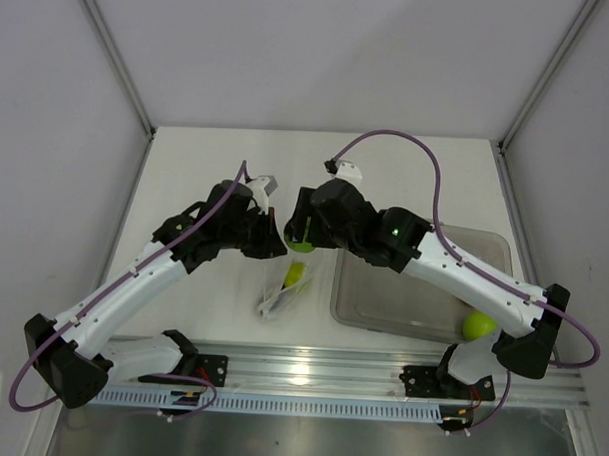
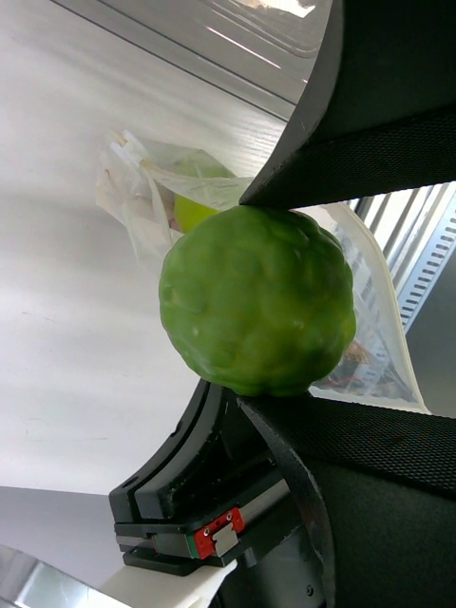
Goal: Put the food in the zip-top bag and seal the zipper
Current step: Place the fake fruit in the zipper food storage bag, then pick up the fake fruit from the bin, then place the fake fruit in the zipper food storage bag.
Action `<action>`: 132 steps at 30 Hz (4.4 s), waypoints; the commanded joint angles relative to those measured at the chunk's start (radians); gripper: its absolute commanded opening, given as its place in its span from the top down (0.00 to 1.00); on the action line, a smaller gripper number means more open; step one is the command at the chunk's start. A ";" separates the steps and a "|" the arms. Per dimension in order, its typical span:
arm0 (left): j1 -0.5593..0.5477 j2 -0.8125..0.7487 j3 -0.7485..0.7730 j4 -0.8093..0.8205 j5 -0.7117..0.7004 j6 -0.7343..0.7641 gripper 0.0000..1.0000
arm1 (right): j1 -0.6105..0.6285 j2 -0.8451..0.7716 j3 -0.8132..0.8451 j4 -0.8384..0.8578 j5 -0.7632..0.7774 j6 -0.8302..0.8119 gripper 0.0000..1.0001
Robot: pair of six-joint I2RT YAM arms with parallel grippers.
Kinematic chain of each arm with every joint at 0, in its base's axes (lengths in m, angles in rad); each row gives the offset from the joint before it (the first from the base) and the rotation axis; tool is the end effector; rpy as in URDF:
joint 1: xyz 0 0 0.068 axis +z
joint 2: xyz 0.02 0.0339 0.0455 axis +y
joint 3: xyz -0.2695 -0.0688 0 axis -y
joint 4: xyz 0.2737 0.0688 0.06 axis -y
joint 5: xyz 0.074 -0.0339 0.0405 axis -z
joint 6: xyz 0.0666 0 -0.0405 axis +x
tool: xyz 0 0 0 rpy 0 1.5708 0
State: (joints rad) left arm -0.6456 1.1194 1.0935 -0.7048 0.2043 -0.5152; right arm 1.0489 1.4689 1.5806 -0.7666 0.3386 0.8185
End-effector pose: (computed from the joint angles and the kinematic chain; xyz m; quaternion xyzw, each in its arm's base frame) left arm 0.2165 -0.1800 0.3160 0.1007 0.9037 -0.3003 0.2882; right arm 0.2018 0.3066 0.3884 -0.0276 0.8868 0.2604 0.3807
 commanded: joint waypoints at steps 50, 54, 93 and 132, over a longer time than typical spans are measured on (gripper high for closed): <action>-0.002 -0.012 0.069 0.050 0.087 -0.017 0.99 | -1.461 -0.453 -0.612 -0.238 -0.365 -0.314 0.01; -0.003 0.011 0.071 0.074 0.132 -0.016 0.99 | -1.465 -0.437 -0.666 -0.195 -0.339 -0.285 0.01; -0.003 0.069 0.151 -0.019 0.109 -0.026 0.99 | -1.264 -0.015 -0.741 0.119 -0.196 -0.145 0.03; -0.003 0.043 0.065 0.034 0.098 -0.031 0.99 | -0.294 -0.156 -0.119 -0.005 -0.216 0.010 0.76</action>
State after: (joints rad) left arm -0.6456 1.1900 1.1610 -0.6987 0.2996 -0.5274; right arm 0.6937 1.2640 1.3956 -0.7475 0.0528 0.7834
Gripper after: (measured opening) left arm 0.008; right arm 0.718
